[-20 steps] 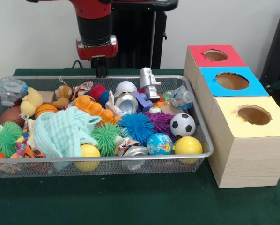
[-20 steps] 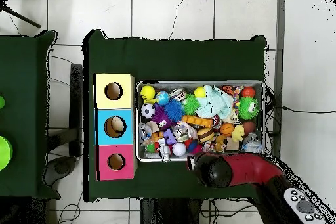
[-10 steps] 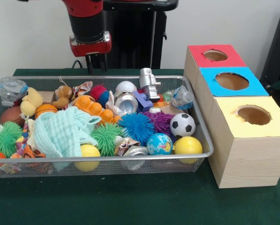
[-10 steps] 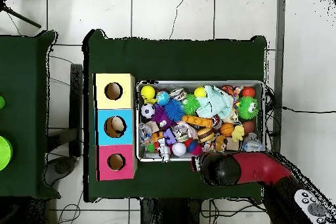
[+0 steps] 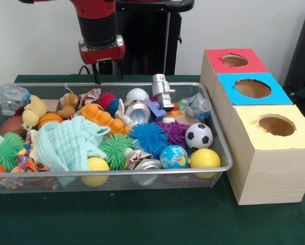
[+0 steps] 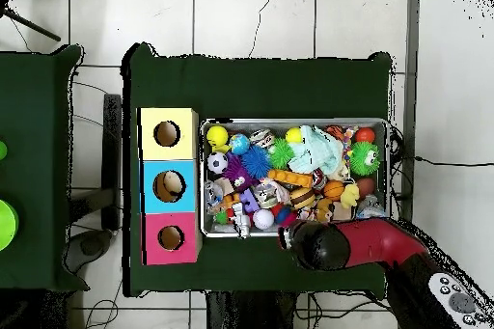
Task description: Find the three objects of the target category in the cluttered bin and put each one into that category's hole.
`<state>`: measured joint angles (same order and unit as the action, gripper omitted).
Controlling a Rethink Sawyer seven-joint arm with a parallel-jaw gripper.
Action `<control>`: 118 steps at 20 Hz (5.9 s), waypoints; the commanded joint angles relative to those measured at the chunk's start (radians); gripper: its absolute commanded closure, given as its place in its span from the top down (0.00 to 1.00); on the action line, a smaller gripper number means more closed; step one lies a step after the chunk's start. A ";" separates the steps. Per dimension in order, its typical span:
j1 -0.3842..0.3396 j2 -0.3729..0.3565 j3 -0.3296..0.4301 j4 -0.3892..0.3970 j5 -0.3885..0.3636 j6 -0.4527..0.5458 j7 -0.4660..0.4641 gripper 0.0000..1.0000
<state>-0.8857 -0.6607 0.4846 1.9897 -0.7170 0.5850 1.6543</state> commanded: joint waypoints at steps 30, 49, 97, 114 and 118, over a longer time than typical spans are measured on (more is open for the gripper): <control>0.001 0.185 0.088 -0.317 -0.199 0.150 -0.278 1.00; -0.102 0.084 0.032 -0.086 -0.250 0.133 -0.156 1.00; -0.007 -0.093 0.153 0.044 -0.037 0.072 -0.109 0.00; 0.020 -0.052 0.156 -0.083 -0.034 0.120 -0.190 0.00; 0.032 -0.023 0.158 -0.151 -0.036 0.160 -0.221 0.00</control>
<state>-0.8716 -0.7525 0.5948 1.9890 -0.7267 0.6140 1.6458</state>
